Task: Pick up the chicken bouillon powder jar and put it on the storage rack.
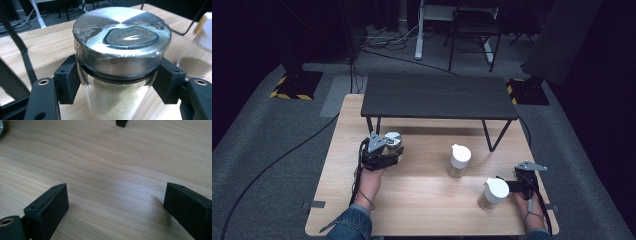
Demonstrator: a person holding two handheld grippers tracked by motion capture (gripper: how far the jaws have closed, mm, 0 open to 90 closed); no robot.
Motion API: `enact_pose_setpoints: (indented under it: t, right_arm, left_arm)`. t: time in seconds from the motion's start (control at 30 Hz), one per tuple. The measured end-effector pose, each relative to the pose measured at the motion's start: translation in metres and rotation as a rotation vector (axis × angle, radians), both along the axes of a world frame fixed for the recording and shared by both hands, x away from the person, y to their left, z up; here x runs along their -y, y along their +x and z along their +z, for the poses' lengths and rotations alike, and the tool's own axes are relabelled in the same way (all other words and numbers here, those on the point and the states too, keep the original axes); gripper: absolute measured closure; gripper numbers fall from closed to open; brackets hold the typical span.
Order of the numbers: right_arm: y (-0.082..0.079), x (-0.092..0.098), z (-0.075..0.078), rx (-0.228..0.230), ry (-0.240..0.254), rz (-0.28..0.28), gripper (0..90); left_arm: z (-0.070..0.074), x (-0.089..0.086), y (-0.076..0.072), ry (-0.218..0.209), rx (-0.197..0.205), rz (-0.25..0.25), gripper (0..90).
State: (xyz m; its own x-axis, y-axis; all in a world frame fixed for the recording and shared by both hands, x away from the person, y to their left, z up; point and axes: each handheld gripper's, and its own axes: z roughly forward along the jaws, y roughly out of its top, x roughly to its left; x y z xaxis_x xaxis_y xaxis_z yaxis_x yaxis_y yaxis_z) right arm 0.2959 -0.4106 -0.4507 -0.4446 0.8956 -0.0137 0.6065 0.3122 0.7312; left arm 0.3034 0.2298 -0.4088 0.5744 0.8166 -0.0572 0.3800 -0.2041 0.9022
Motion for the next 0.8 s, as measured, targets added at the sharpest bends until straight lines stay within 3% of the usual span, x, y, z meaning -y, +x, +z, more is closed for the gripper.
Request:
enact_pose_setpoints:
  t: [0.37, 0.43, 0.53, 0.67, 0.8]
  right_arm:
    - [0.000, 0.000, 0.000, 0.000, 0.000, 0.000, 5.9]
    - [0.000, 0.000, 0.000, 0.000, 0.000, 0.000, 5.9]
    - [0.000, 0.000, 0.000, 0.000, 0.000, 0.000, 5.9]
    - [0.000, 0.000, 0.000, 0.000, 0.000, 0.000, 5.9]
    - [0.000, 0.000, 0.000, 0.000, 0.000, 0.000, 5.9]
  left_arm:
    - [0.045, 0.008, -0.004, 0.019, 0.043, -0.050, 30.9]
    - [0.048, 0.008, -0.004, 0.020, 0.044, -0.053, 30.9]
    - [0.065, 0.013, -0.006, 0.051, 0.065, -0.056, 30.9]
    - [0.074, 0.014, -0.004, 0.046, 0.070, -0.065, 30.9]
    - [0.094, 0.014, 0.000, 0.024, 0.067, -0.084, 30.9]
